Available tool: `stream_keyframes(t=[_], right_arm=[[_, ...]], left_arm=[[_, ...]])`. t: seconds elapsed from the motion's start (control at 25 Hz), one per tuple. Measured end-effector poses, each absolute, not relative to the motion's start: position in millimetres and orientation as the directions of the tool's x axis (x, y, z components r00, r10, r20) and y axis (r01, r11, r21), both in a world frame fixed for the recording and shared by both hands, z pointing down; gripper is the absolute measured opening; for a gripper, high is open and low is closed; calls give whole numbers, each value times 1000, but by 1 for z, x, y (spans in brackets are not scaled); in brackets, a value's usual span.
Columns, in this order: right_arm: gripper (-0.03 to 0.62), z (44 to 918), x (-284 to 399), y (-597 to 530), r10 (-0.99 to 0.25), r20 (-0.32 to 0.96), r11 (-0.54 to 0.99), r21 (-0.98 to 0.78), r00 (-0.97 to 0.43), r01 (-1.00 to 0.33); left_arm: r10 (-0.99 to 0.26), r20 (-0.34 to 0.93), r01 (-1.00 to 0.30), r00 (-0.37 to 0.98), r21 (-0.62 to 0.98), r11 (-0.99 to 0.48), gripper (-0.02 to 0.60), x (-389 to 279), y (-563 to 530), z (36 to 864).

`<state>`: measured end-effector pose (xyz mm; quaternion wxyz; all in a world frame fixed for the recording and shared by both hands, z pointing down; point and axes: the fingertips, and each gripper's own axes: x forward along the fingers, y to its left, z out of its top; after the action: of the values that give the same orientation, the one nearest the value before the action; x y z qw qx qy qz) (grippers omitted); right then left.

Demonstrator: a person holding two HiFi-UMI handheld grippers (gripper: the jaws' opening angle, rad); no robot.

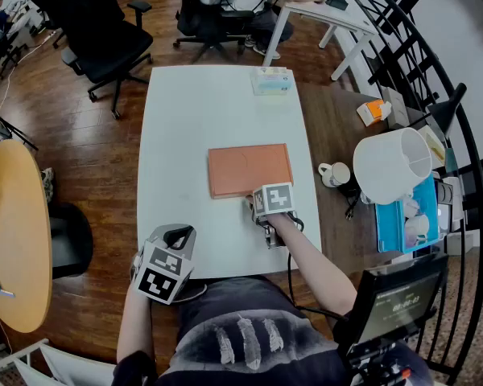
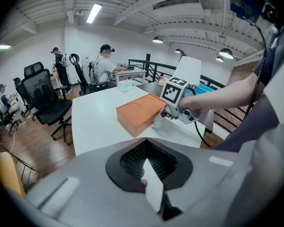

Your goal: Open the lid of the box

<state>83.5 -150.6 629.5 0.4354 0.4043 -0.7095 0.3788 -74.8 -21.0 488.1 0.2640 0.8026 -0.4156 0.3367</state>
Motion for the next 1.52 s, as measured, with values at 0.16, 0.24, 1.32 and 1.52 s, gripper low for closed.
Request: stream_keyframes(t=[0.16,0.24,1.32,1.52], right_arm=[[230,637,76,-155,-240,935,358,-166,-262,-919],[230,637,73,-156,-243,937,354,-157,-253,-922],[71,648,67,-131,-131,977,294,-123,-168,-948],[71,649,74,-114,-124,977,301,-127,-171,-945]], left_arm=[[-480,765,-843,430,150,-516,14,-86,-20,491],[-478,767,-845,428,153,-512,14,-90,-20,492],[-478,765,-844,432,156,-513,14,-110,-20,494],[-479,760,-837,440,153,-525,14,-103,-20,494]])
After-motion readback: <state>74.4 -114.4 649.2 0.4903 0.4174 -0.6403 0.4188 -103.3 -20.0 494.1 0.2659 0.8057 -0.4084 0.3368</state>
